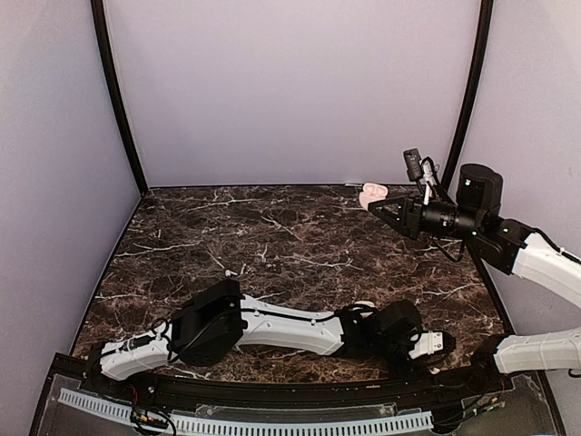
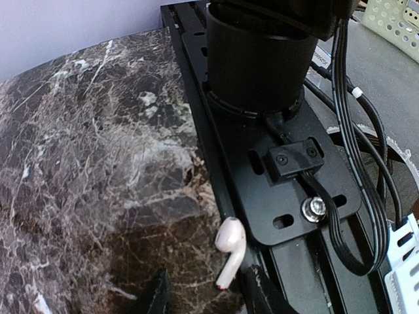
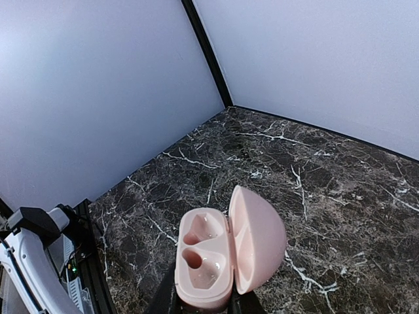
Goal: Insert the wireless bluetooth earbuds into the charging case
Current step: Pick up the left earbud from the corner of the board.
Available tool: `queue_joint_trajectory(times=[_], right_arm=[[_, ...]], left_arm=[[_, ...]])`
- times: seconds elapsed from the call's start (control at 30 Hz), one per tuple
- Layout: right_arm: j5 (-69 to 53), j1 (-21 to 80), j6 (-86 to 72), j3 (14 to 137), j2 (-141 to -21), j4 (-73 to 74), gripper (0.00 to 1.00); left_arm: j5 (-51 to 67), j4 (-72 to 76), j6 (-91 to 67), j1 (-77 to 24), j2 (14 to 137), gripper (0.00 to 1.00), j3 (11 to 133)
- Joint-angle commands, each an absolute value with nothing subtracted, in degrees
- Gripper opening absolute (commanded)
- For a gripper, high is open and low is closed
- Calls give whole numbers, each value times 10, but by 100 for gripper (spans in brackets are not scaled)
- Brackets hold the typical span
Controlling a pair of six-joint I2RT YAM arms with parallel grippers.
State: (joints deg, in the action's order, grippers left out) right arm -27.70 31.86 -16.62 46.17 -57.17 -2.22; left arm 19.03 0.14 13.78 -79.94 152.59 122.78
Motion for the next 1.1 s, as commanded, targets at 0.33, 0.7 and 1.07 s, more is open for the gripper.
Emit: queue_joint_trajectory(times=[0.33,0.7,1.07], right_arm=[[-287,314,-163,480,-559,-13,0],[-288,314,-162,480,-564,-14,0],[-287,312,-159,476,-564,-11,0]], left_arm=[[168,-64,141,-809,1601,37,1335],[133,-59,130,-803,1609,28,1357],[122,-74,125,-805,1649,38,1406]])
